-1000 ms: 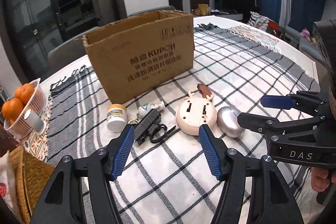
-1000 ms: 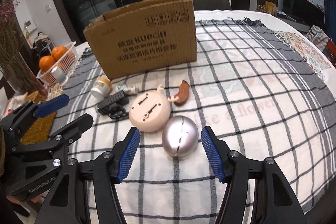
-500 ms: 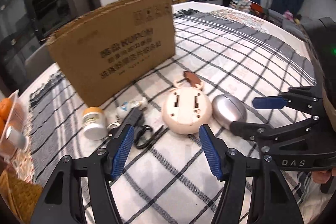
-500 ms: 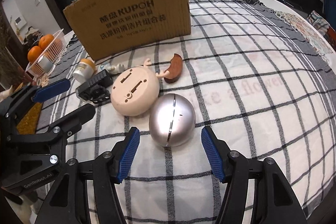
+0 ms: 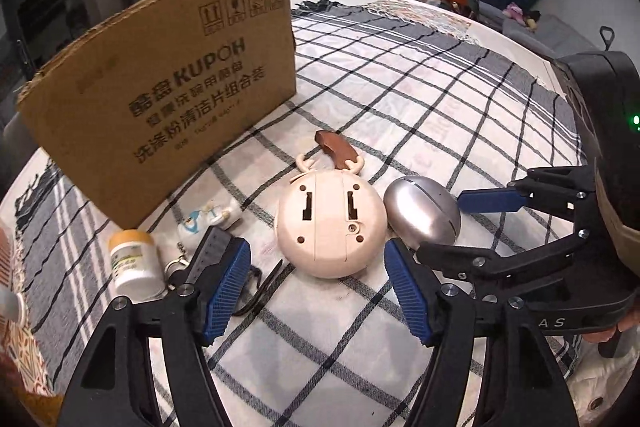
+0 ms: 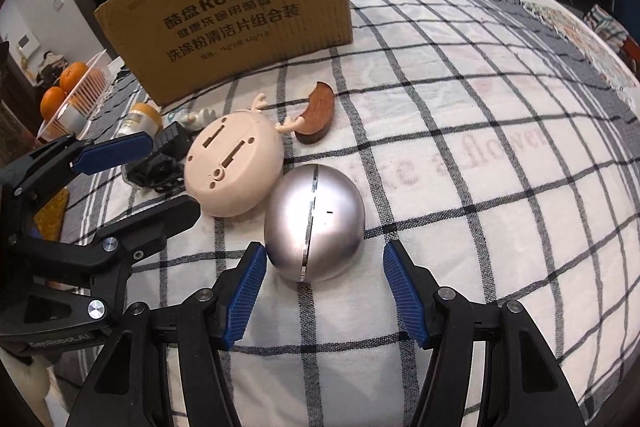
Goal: Organize rigid objects
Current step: 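Grasp the silver egg with the right tool while the left tool grasps the beige deer gadget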
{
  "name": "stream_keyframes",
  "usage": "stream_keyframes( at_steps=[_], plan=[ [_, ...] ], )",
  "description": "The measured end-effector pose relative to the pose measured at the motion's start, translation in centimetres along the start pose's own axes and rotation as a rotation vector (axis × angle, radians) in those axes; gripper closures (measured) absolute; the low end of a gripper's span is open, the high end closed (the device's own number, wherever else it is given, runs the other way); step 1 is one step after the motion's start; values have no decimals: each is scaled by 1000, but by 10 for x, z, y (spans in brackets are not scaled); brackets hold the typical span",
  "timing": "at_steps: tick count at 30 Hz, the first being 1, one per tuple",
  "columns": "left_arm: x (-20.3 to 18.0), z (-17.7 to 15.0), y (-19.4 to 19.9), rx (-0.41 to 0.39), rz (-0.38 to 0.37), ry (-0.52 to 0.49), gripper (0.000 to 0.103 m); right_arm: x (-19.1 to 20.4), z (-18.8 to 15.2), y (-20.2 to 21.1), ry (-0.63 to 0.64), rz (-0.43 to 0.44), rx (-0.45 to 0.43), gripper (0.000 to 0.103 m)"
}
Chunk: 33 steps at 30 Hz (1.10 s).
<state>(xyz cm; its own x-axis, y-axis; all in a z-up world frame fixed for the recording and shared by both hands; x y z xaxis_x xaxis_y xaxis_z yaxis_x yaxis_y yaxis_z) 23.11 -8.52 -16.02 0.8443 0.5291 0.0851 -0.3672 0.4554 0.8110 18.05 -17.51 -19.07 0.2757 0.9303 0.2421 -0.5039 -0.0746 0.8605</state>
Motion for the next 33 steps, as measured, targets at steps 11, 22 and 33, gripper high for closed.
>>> stream_keyframes(
  at_steps=[11, 22, 33],
  plan=[
    [-2, 10, -20, 26, -66, -2, 34, -12, 11, -6, 10, -29, -17, 41],
    [-5, 16, -35, 45, -30, -20, 26, -19, 22, -11, 91, -54, -67, 44],
    [-4, 19, -43, 72, 6, -26, 21, -28, 27, -11, 84, -57, -92, 44]
  ],
)
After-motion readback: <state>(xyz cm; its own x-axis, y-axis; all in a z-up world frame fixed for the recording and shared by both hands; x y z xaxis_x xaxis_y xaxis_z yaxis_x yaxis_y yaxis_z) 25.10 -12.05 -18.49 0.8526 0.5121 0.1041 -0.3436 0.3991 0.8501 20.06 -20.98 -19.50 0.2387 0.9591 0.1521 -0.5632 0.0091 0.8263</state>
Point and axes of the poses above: each gripper's, at about its wrist camera, not at the fingertips, and y roughly against the way its jaws point, x to its left, z to its top, the point moved 7 cm from there along -y, roughly the way its jaws point, and after that the axes turned 7 degrees about -y, right-handed, at the moved point
